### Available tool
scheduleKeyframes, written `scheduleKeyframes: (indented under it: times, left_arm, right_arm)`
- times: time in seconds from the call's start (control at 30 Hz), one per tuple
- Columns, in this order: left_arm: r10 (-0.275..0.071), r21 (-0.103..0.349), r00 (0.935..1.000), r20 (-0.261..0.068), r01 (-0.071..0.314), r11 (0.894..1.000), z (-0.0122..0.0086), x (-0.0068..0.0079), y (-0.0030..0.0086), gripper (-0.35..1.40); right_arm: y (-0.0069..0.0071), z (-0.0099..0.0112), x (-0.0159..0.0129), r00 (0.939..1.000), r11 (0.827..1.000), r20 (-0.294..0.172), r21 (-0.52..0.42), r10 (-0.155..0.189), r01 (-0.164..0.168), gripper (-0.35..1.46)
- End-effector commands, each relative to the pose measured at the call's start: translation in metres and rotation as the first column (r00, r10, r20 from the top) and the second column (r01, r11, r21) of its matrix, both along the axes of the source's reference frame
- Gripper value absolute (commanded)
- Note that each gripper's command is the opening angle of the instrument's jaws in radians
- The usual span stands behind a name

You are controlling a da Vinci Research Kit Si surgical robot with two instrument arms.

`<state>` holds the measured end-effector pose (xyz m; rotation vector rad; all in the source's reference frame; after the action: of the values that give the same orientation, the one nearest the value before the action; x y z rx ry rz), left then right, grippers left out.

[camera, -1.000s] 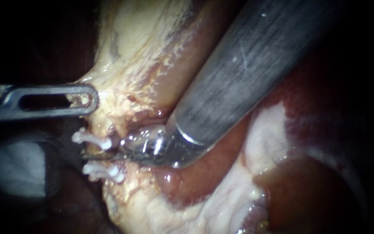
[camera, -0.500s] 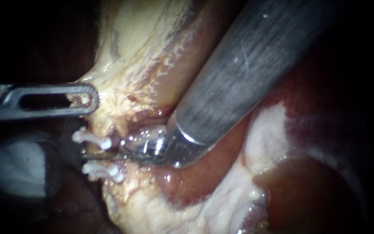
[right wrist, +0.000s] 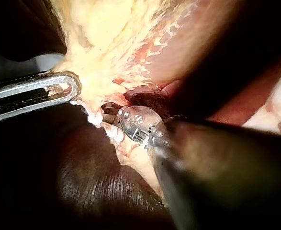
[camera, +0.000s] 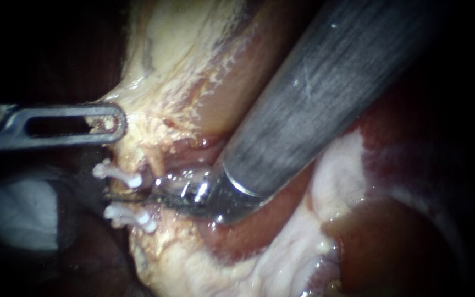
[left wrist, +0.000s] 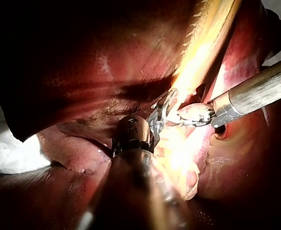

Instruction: Go to the cutting position left tube

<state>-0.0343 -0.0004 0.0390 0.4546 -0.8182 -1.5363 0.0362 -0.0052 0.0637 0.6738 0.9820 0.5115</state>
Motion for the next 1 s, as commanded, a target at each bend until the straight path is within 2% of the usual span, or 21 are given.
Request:
scheduleKeyframes:
  times: [0.03, 1.0]
  left_arm:
    - [0.000, 0.000, 1.0000, 0.000, 0.000, 1.000, 0.0000, 0.0000, 0.0000, -0.35]
    - [0.000, 0.000, 1.0000, 0.000, 0.000, 1.000, 0.0000, 0.0000, 0.0000, -0.35]
  right_arm:
    - [0.0000, 0.0000, 0.0000, 1.0000, 1.000, 0.000, 0.000, -0.001, 0.001, -0.35]
    - [0.0000, 0.0000, -0.0001, 1.0000, 1.000, -0.002, 0.000, 0.001, -0.001, -0.35]
